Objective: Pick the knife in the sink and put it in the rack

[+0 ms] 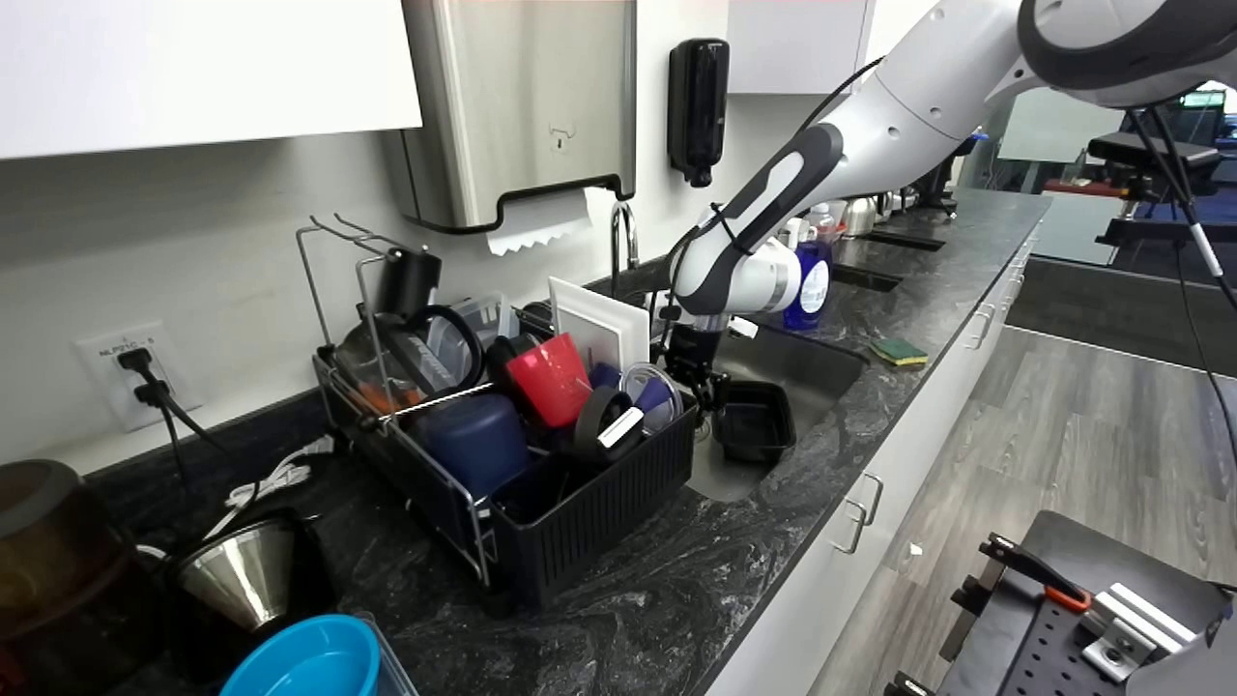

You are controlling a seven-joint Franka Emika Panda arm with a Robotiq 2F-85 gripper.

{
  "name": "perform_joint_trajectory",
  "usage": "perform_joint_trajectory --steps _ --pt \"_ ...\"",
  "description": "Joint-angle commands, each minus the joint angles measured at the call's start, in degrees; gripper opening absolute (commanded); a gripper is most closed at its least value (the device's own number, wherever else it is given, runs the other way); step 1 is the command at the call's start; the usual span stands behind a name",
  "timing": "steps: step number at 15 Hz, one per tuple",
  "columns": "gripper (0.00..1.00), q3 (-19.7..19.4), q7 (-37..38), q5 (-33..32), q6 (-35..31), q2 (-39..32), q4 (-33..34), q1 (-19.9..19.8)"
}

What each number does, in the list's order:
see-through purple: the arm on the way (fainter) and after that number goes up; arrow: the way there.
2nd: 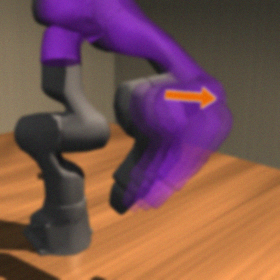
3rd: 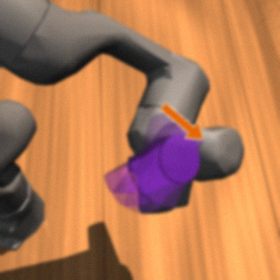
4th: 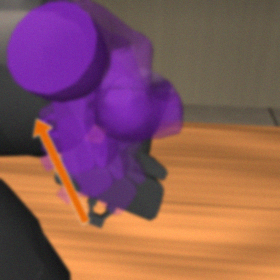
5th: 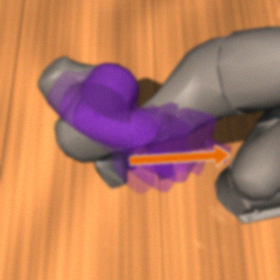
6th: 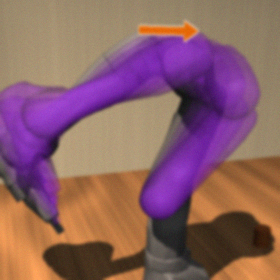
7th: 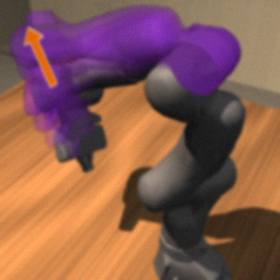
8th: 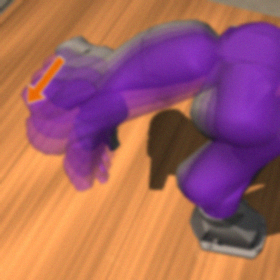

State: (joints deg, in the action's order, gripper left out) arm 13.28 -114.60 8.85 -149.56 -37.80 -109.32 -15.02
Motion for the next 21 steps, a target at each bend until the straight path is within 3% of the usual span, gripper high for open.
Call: perform_joint_trajectory --steps 1,21 --pt "1.0 3.2 -7.0 1.8 -1.0 -2.4 1.3 -3.2" --pt "1.0 3.5 -15.5 -0.9 -1.9 -16.4 14.8 -1.8"
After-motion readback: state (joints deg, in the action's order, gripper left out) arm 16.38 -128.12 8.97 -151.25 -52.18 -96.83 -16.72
